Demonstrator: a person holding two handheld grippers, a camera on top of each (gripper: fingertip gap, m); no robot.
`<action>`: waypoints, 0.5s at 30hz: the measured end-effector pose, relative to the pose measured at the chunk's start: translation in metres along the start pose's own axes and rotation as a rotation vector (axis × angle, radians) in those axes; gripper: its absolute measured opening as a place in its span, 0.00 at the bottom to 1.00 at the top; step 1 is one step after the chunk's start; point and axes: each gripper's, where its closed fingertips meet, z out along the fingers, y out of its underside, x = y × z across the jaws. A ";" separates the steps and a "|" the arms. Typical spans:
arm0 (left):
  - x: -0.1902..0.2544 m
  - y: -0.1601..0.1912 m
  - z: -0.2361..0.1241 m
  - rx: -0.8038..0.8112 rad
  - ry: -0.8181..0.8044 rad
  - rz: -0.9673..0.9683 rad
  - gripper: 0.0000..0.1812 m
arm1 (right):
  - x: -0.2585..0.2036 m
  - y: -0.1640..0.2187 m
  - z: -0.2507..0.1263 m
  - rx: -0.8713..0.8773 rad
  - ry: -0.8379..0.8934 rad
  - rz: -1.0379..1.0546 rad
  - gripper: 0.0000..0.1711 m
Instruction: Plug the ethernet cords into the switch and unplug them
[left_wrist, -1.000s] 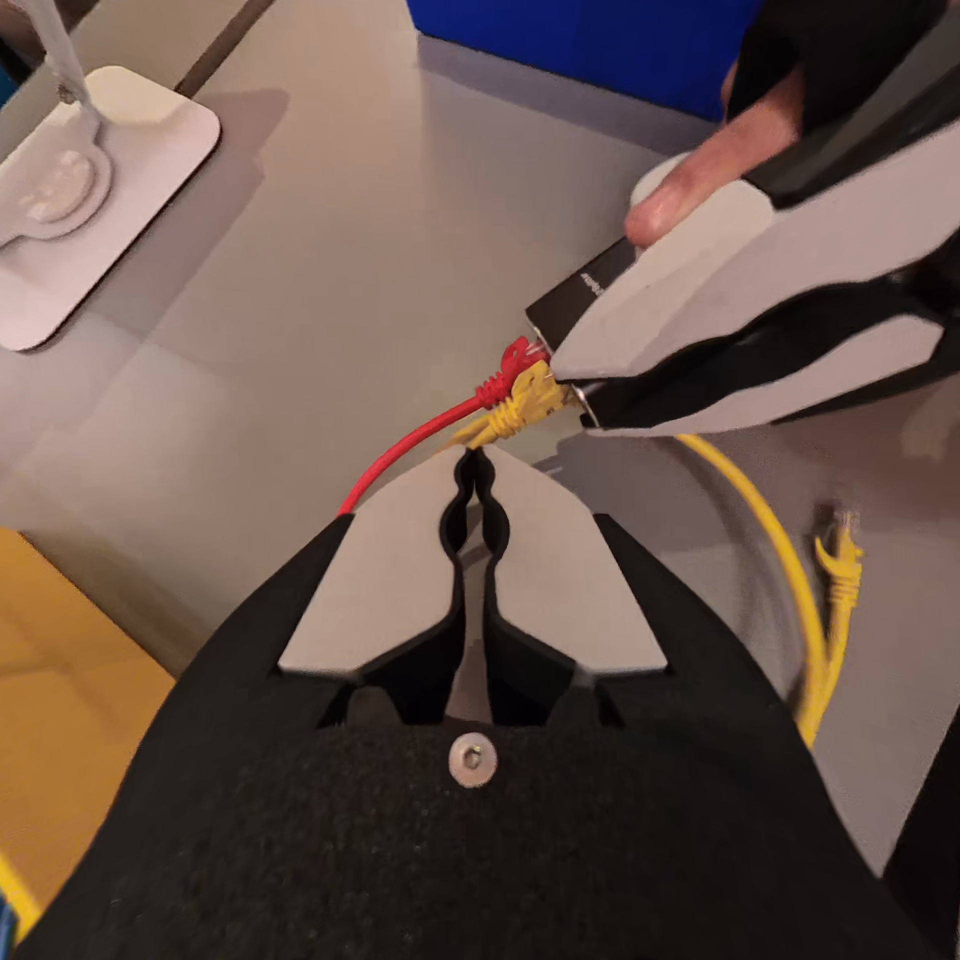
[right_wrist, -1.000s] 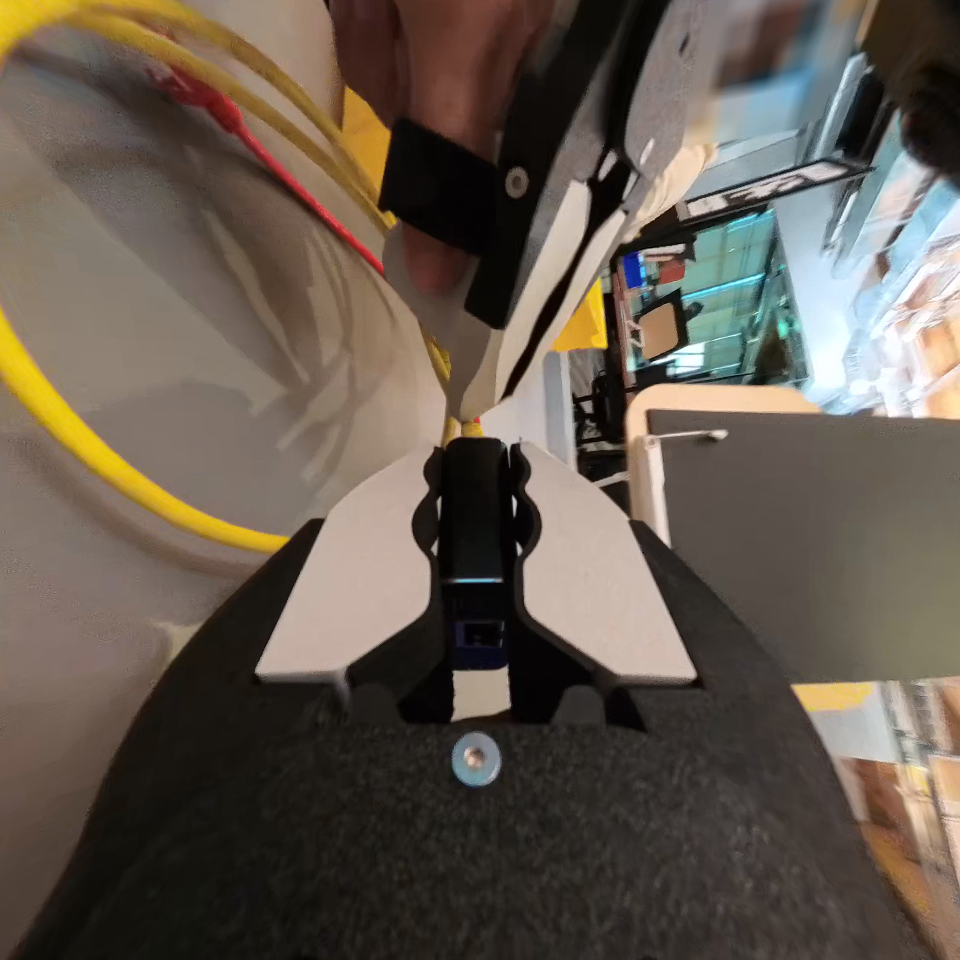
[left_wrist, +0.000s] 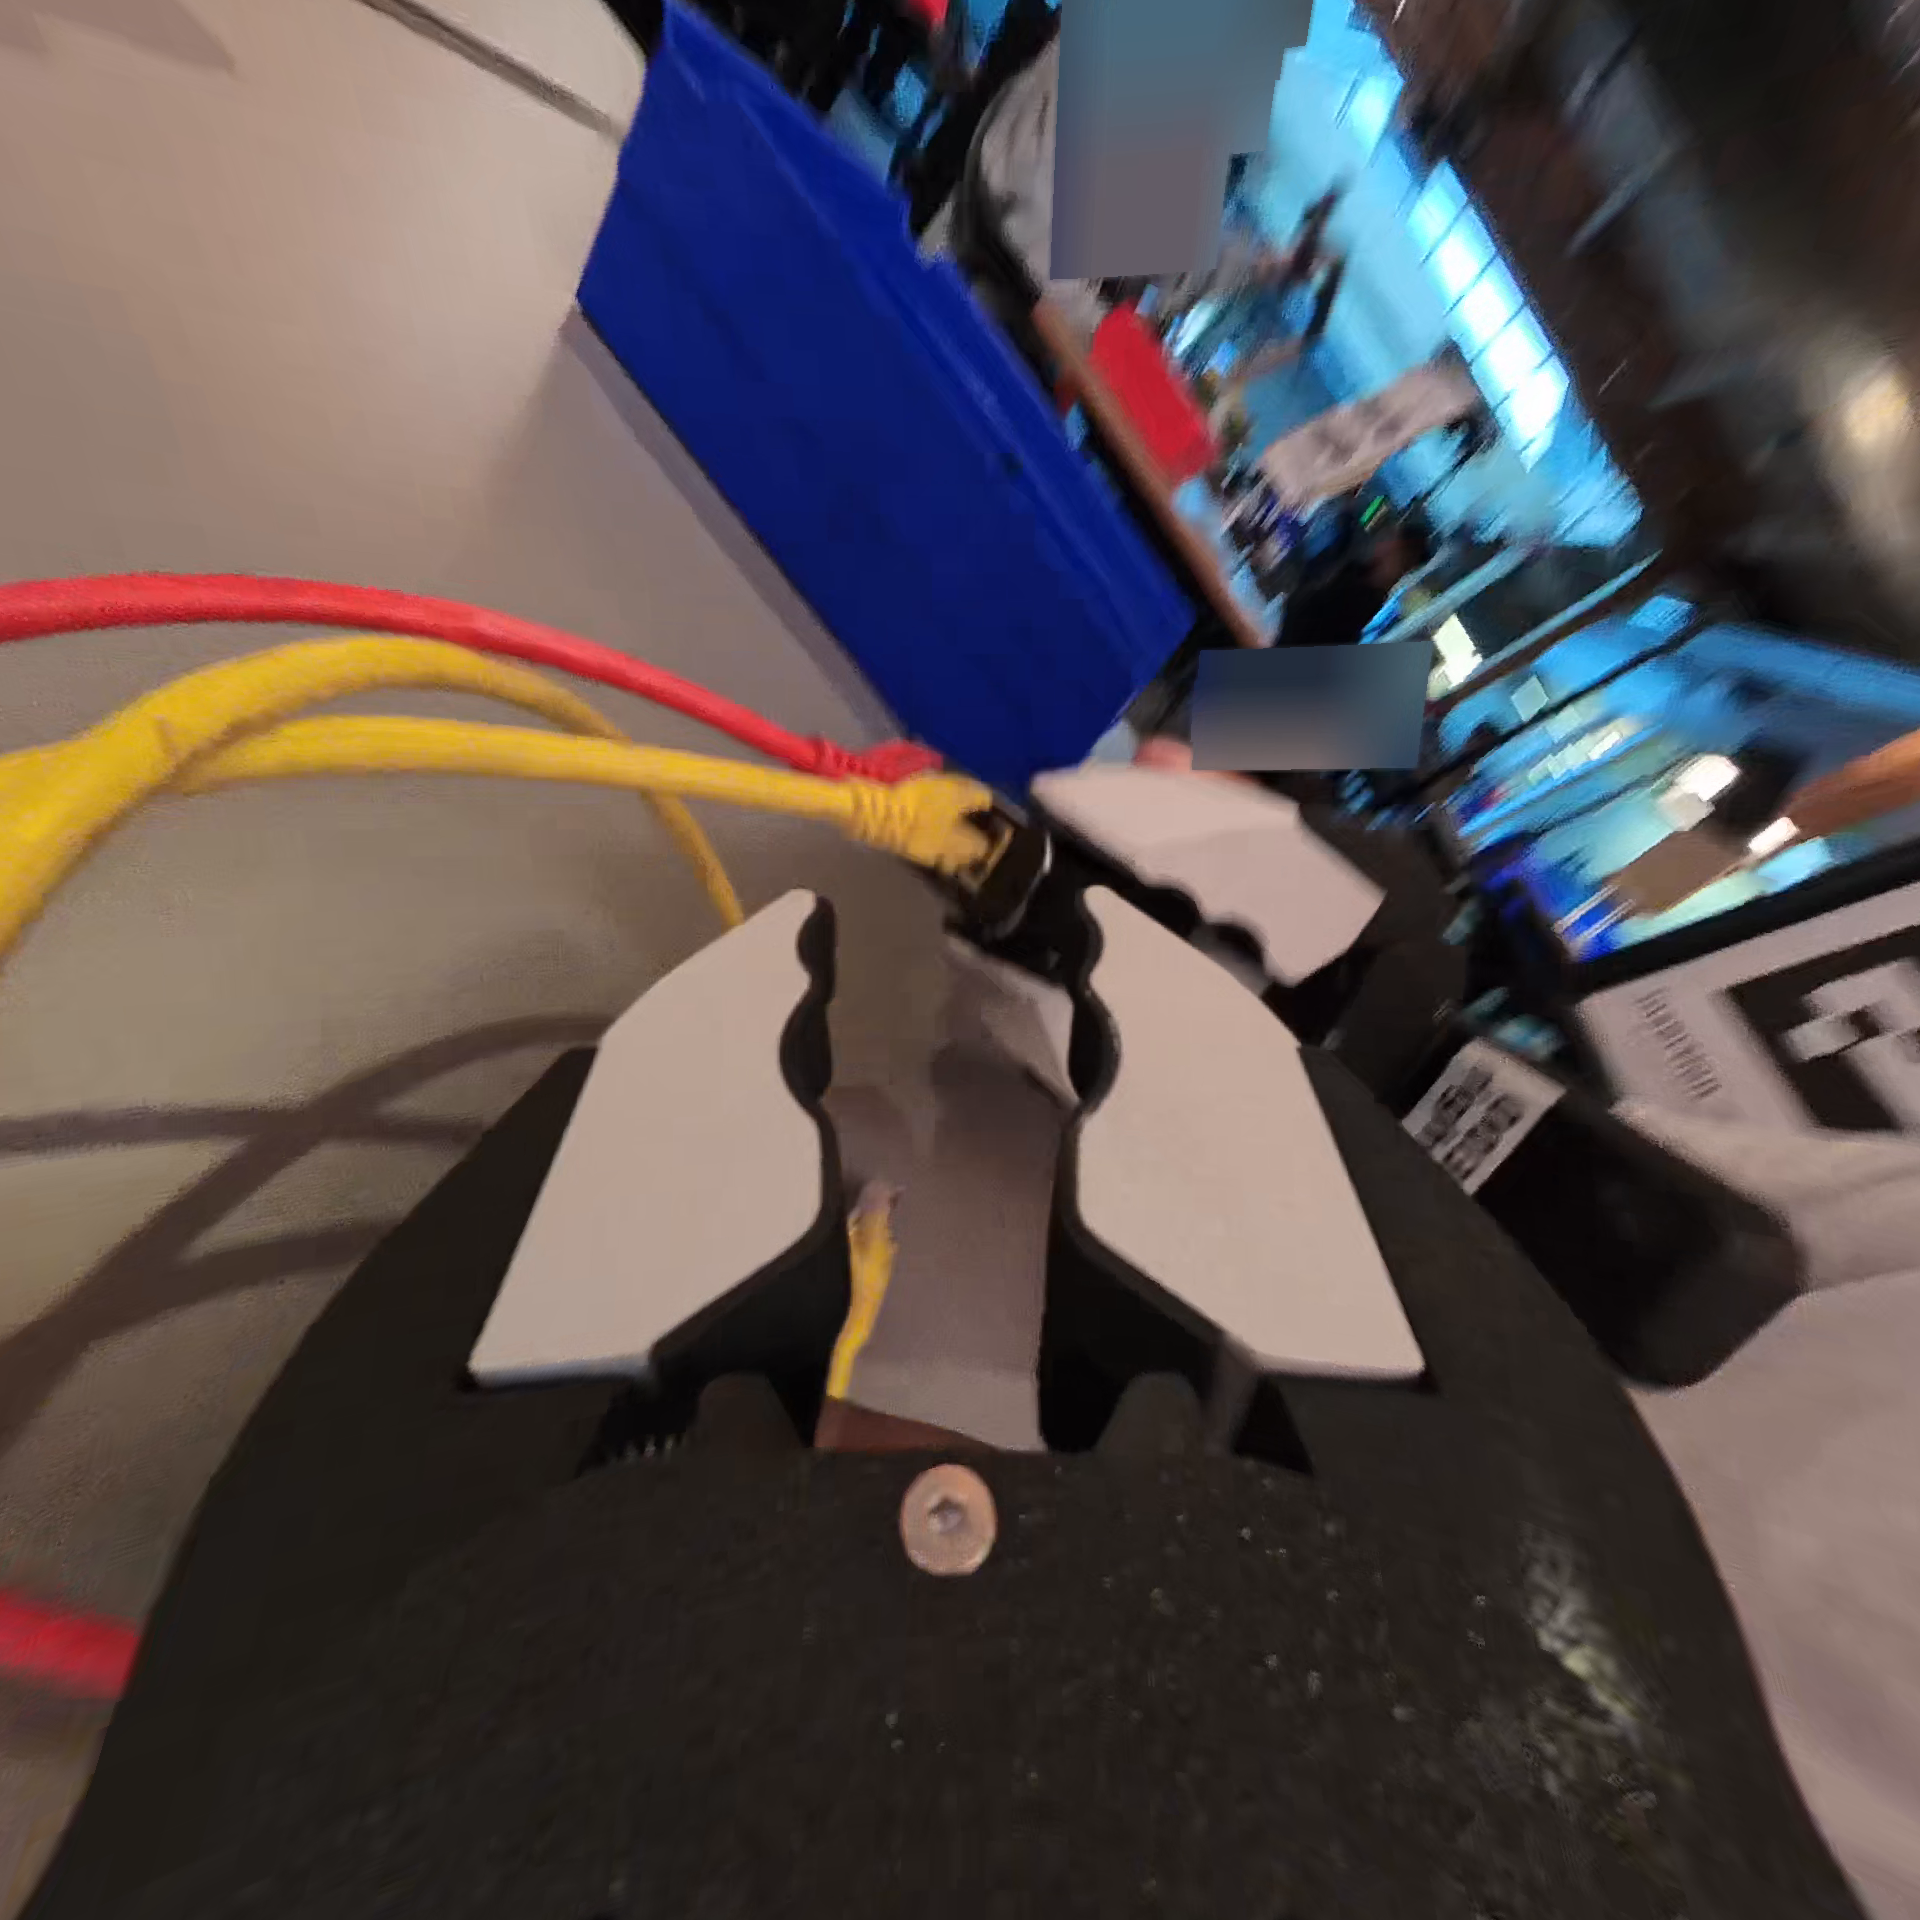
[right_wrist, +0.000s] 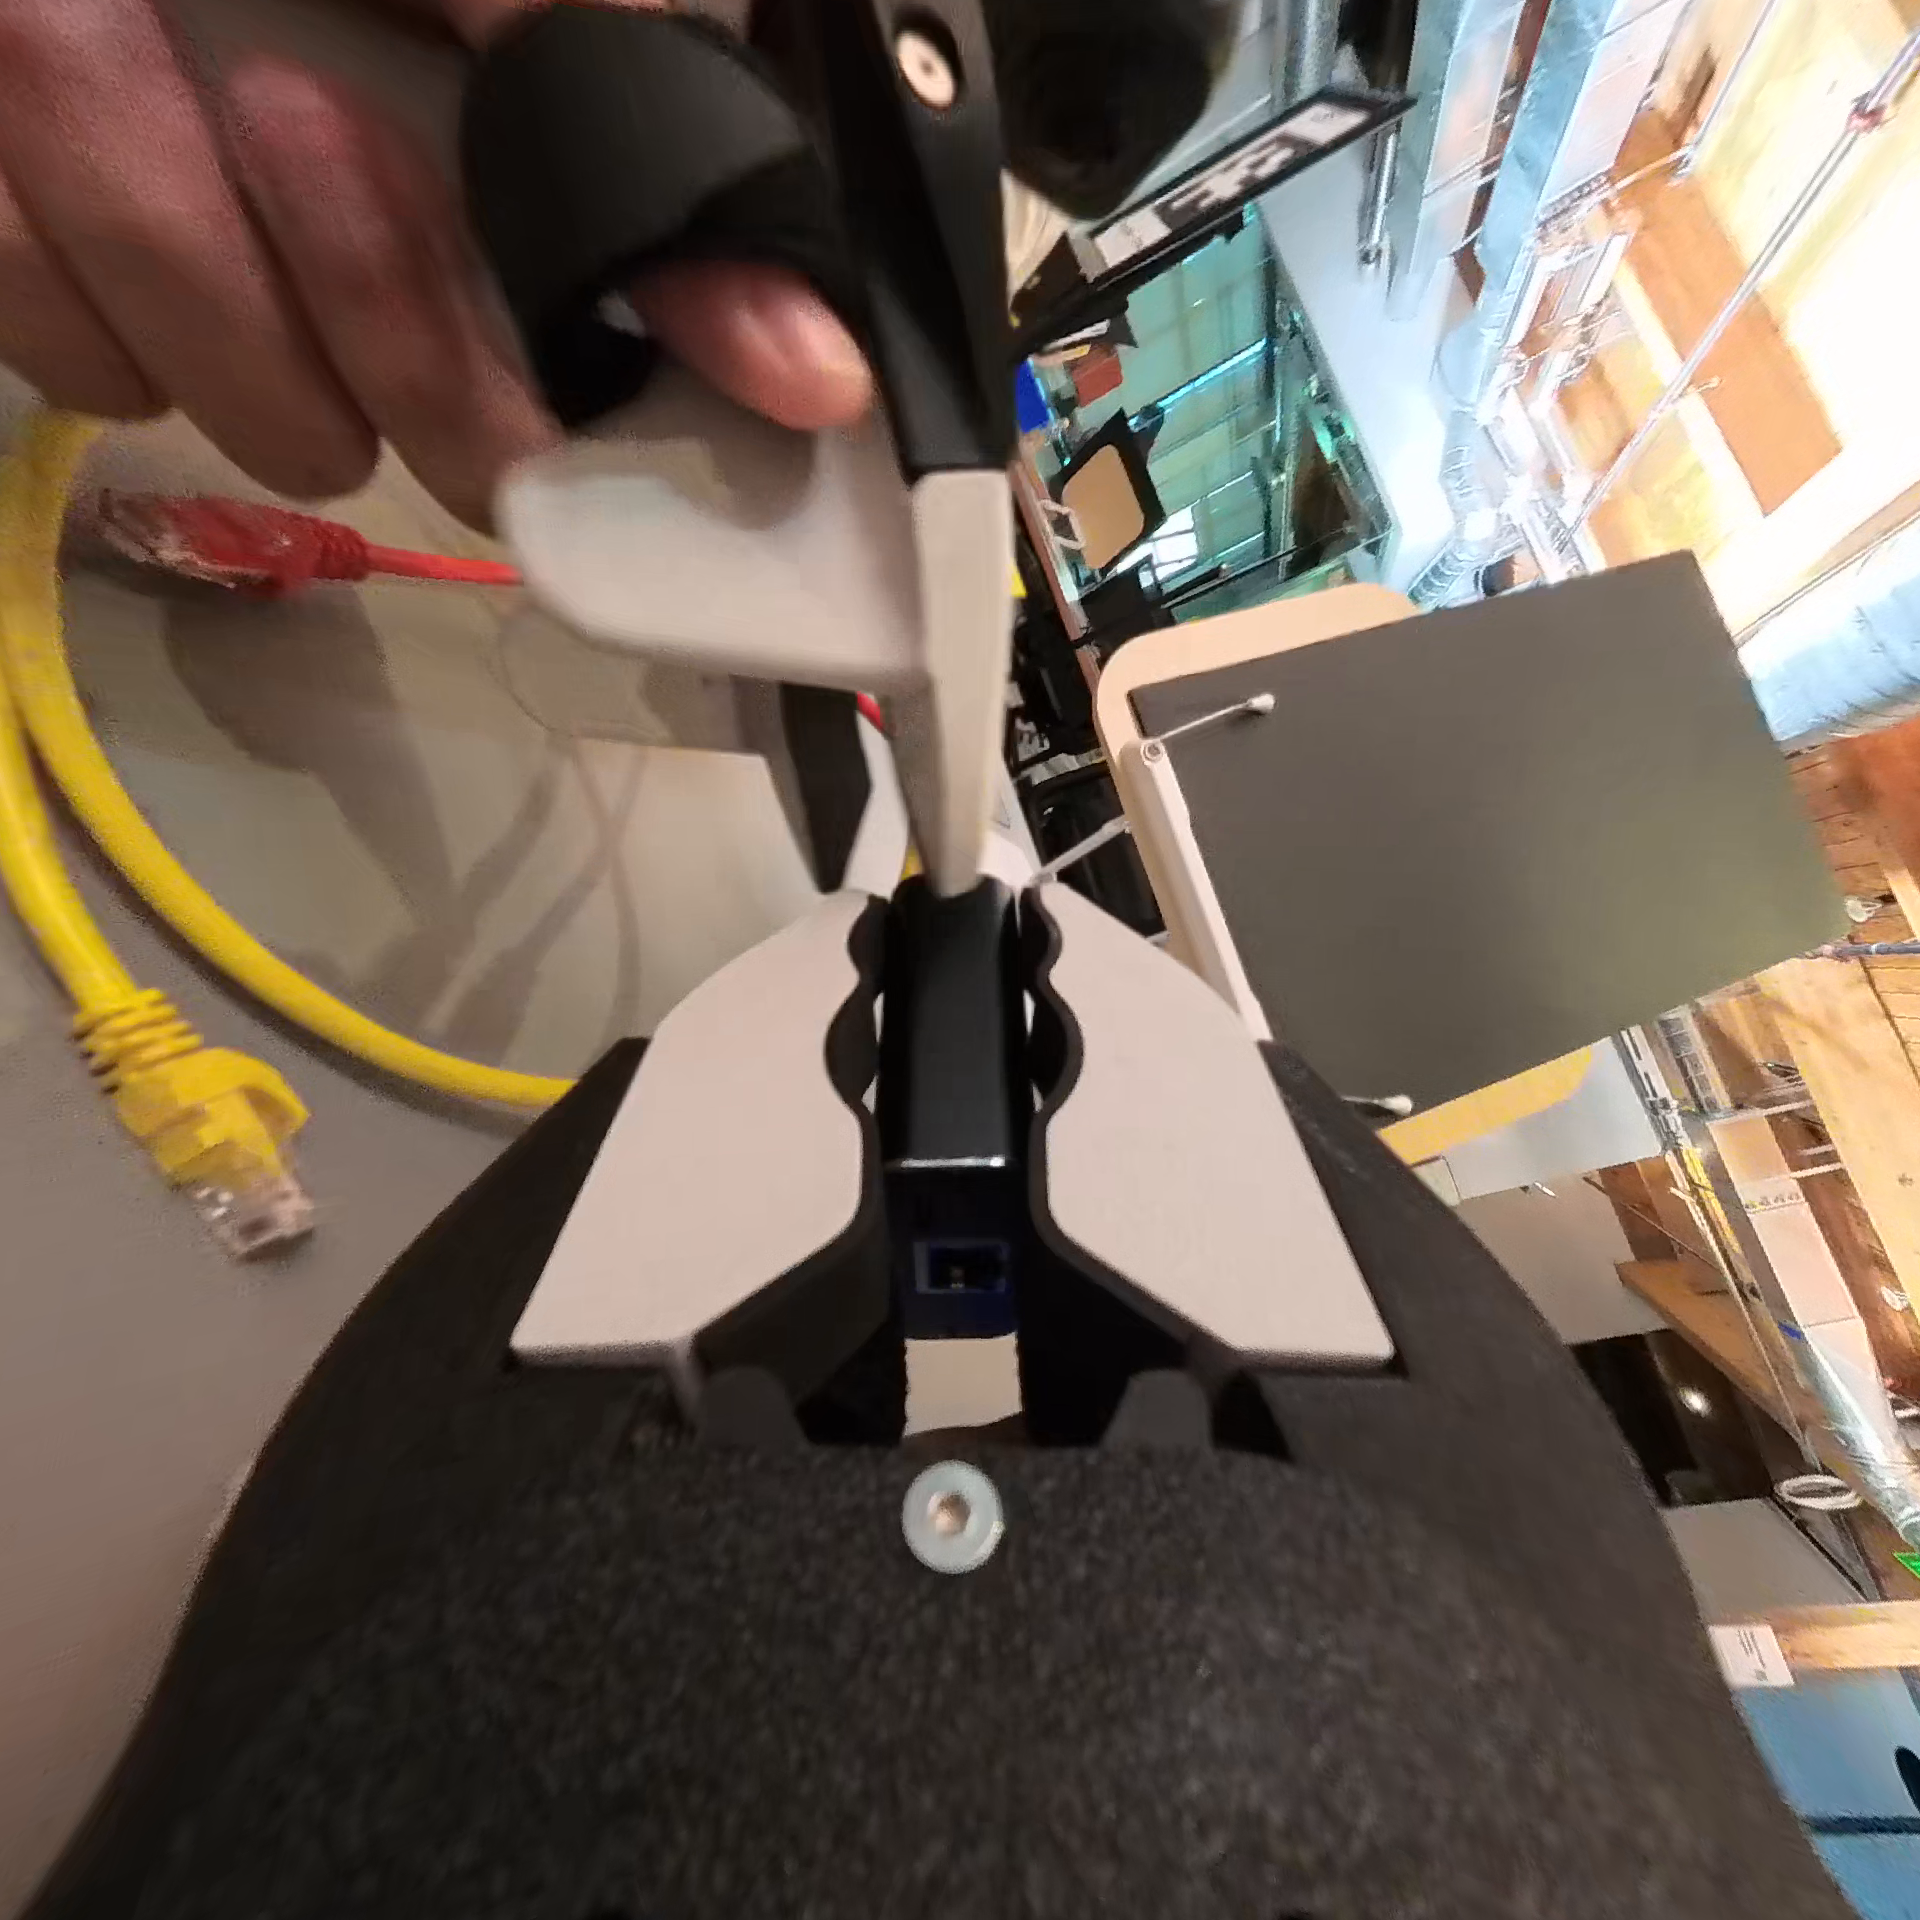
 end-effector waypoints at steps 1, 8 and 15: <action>0.001 -0.007 -0.002 0.051 0.030 -0.054 0.22 | -0.001 -0.004 -0.001 0.016 0.006 -0.006 0.14; -0.008 -0.020 -0.007 0.175 0.067 -0.283 0.07 | -0.003 -0.015 -0.001 0.037 0.101 -0.150 0.14; 0.004 -0.023 -0.002 0.113 0.185 -0.435 0.04 | -0.011 -0.032 -0.046 0.139 -0.243 0.112 0.21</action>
